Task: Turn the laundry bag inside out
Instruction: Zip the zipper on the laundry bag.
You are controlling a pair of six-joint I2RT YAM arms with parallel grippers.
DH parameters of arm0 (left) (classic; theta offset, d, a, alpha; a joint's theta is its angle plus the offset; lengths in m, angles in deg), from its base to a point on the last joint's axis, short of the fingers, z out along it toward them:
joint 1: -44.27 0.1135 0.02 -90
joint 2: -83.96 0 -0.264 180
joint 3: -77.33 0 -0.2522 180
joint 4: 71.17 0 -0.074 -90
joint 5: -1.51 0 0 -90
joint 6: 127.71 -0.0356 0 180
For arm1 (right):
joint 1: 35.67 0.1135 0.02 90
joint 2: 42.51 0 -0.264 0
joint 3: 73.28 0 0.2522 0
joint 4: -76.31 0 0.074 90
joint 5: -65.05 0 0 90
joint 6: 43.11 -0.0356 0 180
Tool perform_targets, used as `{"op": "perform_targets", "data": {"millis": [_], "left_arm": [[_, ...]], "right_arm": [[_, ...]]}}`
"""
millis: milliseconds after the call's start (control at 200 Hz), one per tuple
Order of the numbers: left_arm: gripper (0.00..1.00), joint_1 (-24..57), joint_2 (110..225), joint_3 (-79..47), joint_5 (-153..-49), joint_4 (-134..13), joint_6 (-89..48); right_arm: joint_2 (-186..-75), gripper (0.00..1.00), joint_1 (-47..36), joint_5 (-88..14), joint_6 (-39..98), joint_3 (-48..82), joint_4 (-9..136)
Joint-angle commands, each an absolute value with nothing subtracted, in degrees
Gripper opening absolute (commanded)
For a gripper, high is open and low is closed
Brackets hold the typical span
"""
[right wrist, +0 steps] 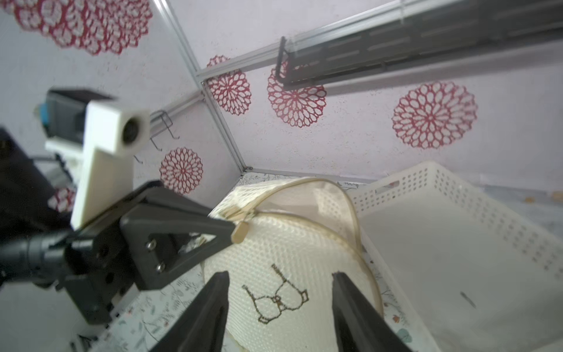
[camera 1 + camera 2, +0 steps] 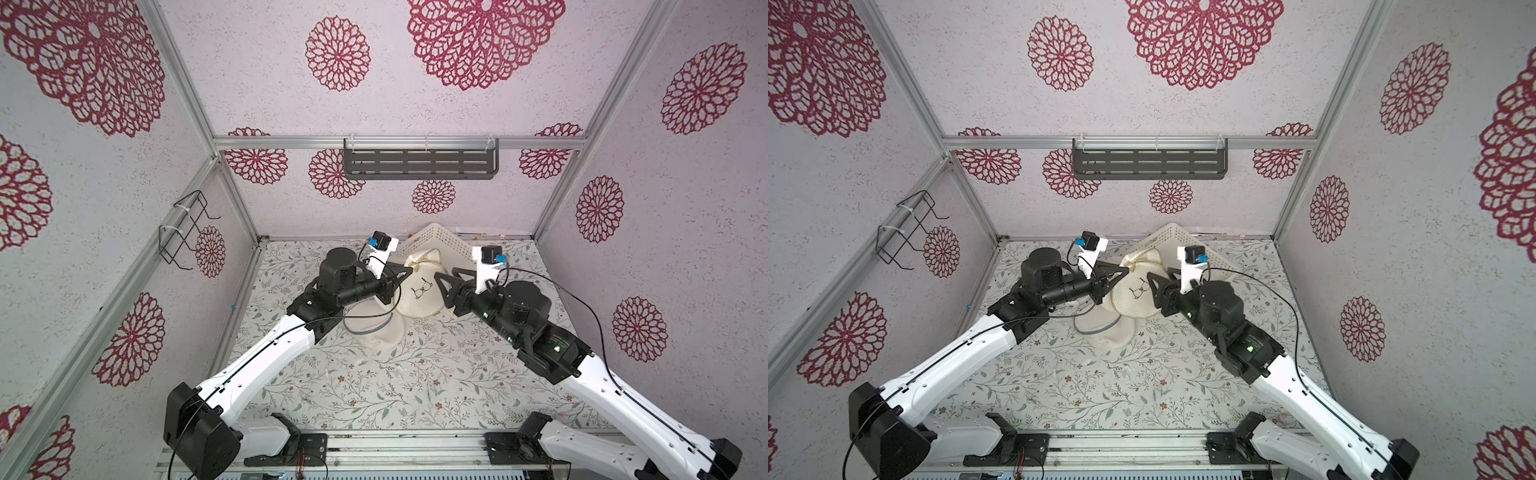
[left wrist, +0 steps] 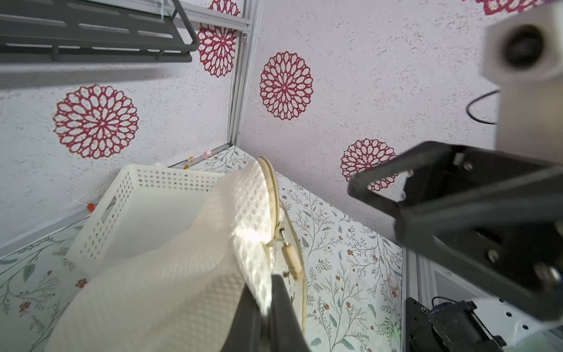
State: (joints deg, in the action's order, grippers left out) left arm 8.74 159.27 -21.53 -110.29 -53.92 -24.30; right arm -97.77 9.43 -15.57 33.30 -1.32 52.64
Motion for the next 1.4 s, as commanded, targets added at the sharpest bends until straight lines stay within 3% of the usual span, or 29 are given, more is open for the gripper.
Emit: {"op": "perform_targets", "data": {"millis": [0, 400, 810, 1396], "left_arm": [[0.0, 7.6, 158.2, -19.5, -106.6, -49.2, -23.4], [0.0, 6.7, 158.1, -17.8, -107.1, -47.7, -23.9], [0.0, 6.6, 157.8, -17.4, -108.6, -47.7, -24.2], [0.0, 6.1, 157.5, -17.7, -109.5, -47.7, -24.7]], "right_arm": [[-97.9, 0.55, 16.4, -4.7, 52.9, -5.0, 61.1], [-104.0, 0.5, 18.7, 2.3, 64.3, -7.6, 78.1], [-107.4, 0.41, 18.9, 4.8, 64.2, -6.9, 81.0], [-108.6, 0.14, 18.9, 7.2, 64.0, -6.9, 83.9]]}}
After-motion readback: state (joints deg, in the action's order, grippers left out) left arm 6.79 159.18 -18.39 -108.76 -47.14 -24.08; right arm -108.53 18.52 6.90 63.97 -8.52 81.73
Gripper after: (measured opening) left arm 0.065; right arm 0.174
